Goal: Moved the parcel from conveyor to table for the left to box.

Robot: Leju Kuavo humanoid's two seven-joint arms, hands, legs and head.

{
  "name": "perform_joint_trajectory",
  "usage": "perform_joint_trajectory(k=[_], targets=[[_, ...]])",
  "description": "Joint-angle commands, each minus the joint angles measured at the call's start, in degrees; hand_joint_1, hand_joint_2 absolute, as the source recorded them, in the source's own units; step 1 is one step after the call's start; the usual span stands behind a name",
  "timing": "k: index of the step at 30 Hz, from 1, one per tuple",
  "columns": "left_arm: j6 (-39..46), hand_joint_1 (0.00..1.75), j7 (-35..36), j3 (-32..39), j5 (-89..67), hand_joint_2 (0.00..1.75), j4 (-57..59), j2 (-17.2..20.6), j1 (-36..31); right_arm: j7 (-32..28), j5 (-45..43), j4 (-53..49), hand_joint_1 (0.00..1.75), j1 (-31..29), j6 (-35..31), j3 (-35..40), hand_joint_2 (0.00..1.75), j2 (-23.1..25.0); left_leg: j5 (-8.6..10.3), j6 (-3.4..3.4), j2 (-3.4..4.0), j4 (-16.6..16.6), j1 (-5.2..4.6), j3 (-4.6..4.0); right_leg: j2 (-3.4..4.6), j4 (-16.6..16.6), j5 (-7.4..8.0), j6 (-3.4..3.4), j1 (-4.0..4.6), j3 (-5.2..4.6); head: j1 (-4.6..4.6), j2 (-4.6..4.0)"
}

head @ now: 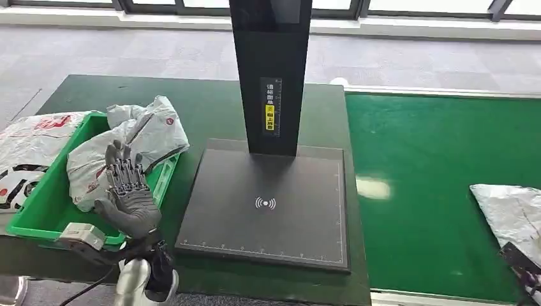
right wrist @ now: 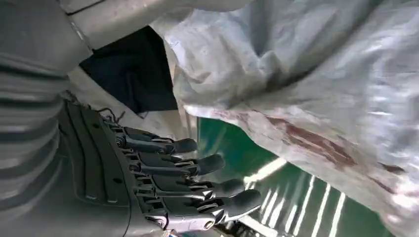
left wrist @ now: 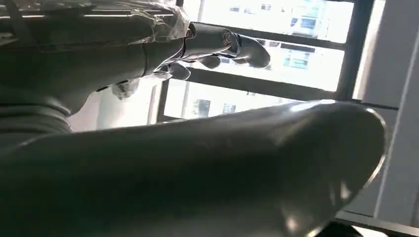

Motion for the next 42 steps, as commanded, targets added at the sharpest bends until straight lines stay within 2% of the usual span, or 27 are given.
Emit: perform_joint_trajectory(k=[1, 2, 4, 10, 13, 15, 19, 24, 25, 26, 29, 34, 36, 40, 42], targets=[[1.43, 0.00, 0.13, -0.50, 0.14, 0.00, 8.04, 1.13, -2.45, 0.69, 2.18, 23.15, 0.00, -11.05, 0.97, -2.25, 1.75, -2.50, 0.03, 0.05, 0.13, -0.25, 0.07, 0.22, 0.05, -0.29, 0.09, -0.14, 0.10, 0.24, 0.00, 0.00], [1.42, 0.00, 0.13, -0.50, 0.11, 0.00, 7.91, 1.07, -2.32, 0.85, 2.51, 24.35, 0.00, -12.02, 0.49, -1.90, 1.75, -2.64, -0.03, 0.03, 0.22, -0.15, 0.04, -0.21, 0.14, -0.12, 0.05, -0.08, 0.06, 0.16, 0.00, 0.00], [1.42, 0.00, 0.13, -0.50, 0.11, 0.00, 7.91, 1.07, -2.32, 0.85, 2.51, 24.35, 0.00, -12.02, 0.49, -1.90, 1.75, -2.64, -0.03, 0.05, 0.33, -0.16, 0.06, -0.34, 0.19, -0.15, 0.10, -0.11, 0.07, 0.04, 0.00, 0.00], [1.46, 0.00, 0.13, -0.52, 0.06, 0.00, 7.75, 1.02, -2.25, 0.82, 2.59, 24.95, 0.00, -12.30, 0.22, -1.90, 1.75, -2.80, -0.02, 0.07, 0.19, -0.19, 0.06, -0.30, 0.06, -0.19, 0.06, -0.13, 0.08, 0.11, 0.00, 0.00], [2.14, 0.00, 0.13, -0.80, -0.50, 0.00, 7.54, 1.25, -2.28, 2.07, 3.54, 28.59, 0.00, -15.52, -0.29, -1.66, 1.75, -2.86, -0.06, 0.07, 0.28, -0.14, 0.06, -0.31, 0.16, -0.14, 0.05, -0.12, 0.07, 0.08, 0.00, 0.00], [2.43, 0.00, 0.13, -1.08, -1.04, 0.00, 8.23, 1.55, -2.79, 1.73, 4.28, 31.36, 0.00, -17.85, -1.28, -1.27, 1.75, -1.22, -0.05, 0.06, 0.26, -0.14, 0.05, -0.32, 0.15, -0.13, 0.05, -0.10, 0.06, 0.08, 0.00, 0.00], [2.55, 0.00, 0.13, -1.67, -1.53, 0.00, 9.72, 1.52, -4.09, 1.37, 5.51, 32.91, 0.00, -18.47, -2.19, 0.21, 1.75, 3.00, -0.03, 0.04, 0.37, -0.18, 0.14, -0.28, 0.26, -0.22, 0.13, -0.14, 0.15, 0.13, 0.00, 0.00], [2.55, 0.00, 0.13, -1.67, -1.53, 0.00, 9.72, 1.52, -4.09, 1.37, 5.51, 32.91, 0.00, -18.47, -2.19, 0.21, 1.75, 3.00, -0.02, 0.04, 0.27, -0.15, 0.08, -0.34, 0.17, -0.13, 0.07, -0.12, 0.09, 0.10, 0.00, 0.00], [2.52, 0.00, 0.13, -1.67, -1.48, 0.00, 9.70, 1.56, -4.07, 1.28, 5.48, 32.93, 0.09, -18.37, -2.06, 0.11, 1.75, 2.63, 0.00, 0.05, 0.34, -0.23, 0.14, -0.27, 0.21, -0.25, 0.13, -0.16, 0.15, 0.15, 0.00, 0.00], [2.61, 0.00, 0.13, -1.79, -1.62, 0.00, 9.68, 1.63, -4.03, 0.54, 6.13, 32.95, 1.75, -18.68, -1.51, 0.87, 1.75, 3.22, -0.02, 0.06, 0.32, -0.17, 0.16, -0.27, 0.19, -0.20, 0.10, -0.13, 0.17, 0.15, 0.00, 0.00], [2.90, 0.00, 0.13, -1.84, -1.75, 0.00, 9.63, 1.78, -3.91, -0.92, 6.16, 32.47, 1.75, -19.80, -2.22, 1.55, 1.75, 5.03, 0.03, 0.06, 0.41, -0.27, 0.19, -0.26, 0.25, -0.32, 0.19, -0.15, 0.21, 0.16, 0.00, 0.00], [2.77, 0.00, 0.13, -1.90, -1.81, 0.00, 9.89, 2.12, -3.85, -2.03, 5.98, 31.77, 1.75, -20.38, -2.94, 2.13, 1.75, 5.41, 0.02, 0.06, 0.42, -0.23, 0.15, -0.28, 0.28, -0.22, 0.17, -0.13, 0.14, 0.16, 0.00, 0.00], [2.60, 0.00, 0.13, -1.86, -1.85, 0.00, 9.97, 2.32, -3.83, -5.10, 5.63, 30.28, 1.75, -20.25, -3.17, 3.14, 1.75, 5.22, 0.01, 0.05, 0.44, -0.21, 0.17, -0.28, 0.30, -0.22, 0.18, -0.13, 0.17, 0.15, 0.00, 0.00], [2.57, 0.00, 0.13, -1.62, -2.04, 0.00, 9.69, 2.21, -3.58, -6.70, 4.74, 27.18, 1.75, -18.67, -2.90, 4.14, 1.75, 5.87, 0.04, 0.05, 0.41, -0.25, 0.19, -0.27, 0.26, -0.26, 0.19, -0.15, 0.19, 0.15, 0.00, 0.00], [2.88, 0.00, 0.13, -1.35, -2.15, 0.00, 8.81, 2.08, -3.06, -10.46, 2.27, 22.89, 1.75, -17.37, -5.00, 4.20, 1.75, 7.44, 0.04, 0.06, 0.40, -0.25, 0.18, -0.27, 0.25, -0.25, 0.18, -0.14, 0.18, 0.15, 0.00, 0.00]])
